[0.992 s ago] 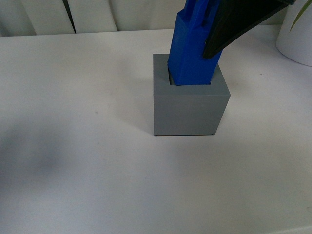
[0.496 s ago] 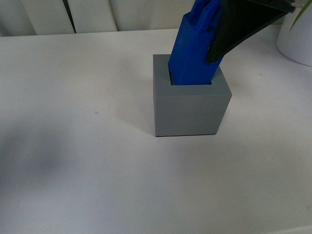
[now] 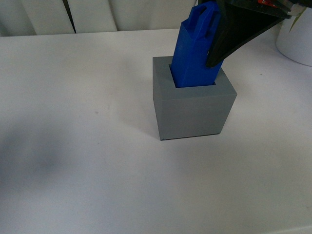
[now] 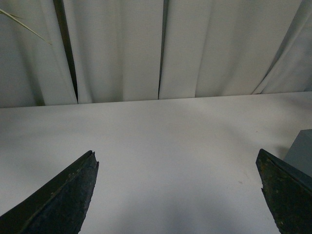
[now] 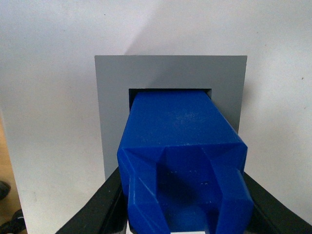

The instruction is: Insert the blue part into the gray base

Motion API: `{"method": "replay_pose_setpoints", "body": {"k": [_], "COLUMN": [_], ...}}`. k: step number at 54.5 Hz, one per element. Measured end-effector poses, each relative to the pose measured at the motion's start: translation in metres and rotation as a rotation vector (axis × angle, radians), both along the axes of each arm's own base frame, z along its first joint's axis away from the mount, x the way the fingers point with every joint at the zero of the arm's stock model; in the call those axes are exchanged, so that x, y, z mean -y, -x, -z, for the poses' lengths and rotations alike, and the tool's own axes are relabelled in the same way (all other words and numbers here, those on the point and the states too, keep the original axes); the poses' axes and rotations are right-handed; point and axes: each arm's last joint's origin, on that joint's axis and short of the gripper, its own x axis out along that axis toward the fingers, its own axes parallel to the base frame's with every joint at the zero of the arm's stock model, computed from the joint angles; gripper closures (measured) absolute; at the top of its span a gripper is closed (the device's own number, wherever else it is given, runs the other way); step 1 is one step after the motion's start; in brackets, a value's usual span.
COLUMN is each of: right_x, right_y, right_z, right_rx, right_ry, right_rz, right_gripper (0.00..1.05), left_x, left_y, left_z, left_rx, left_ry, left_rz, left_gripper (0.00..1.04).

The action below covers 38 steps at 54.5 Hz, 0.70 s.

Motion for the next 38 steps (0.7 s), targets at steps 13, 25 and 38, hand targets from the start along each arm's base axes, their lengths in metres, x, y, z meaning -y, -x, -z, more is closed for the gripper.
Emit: {"method": "replay_pose_setpoints", "body": {"k": [13,25,38], "right_x": [0.000,0.013,0.039], "right_y": [-0.001,0.003,0.025], "right_z": [0.000,-0.008,-0.029], "right_rx": [-0.007,0.000,0.074], "right_ry": [-0.037,-0.109,-0.257], "right_rz": [0.008,0.032,0.083], "right_gripper": [0.26,0.08,0.07], "left_x": [0.000,0.000,0.000], "left_y": [0.000,0.000,0.000], "left_z": [0.000,0.000,0.000], "left_rx": [0.000,0.000,0.000], "left_ry": [0.000,0.000,0.000], "left_rz": [0.000,0.000,0.000], "left_gripper": [0.06,0.06,0.06]}}
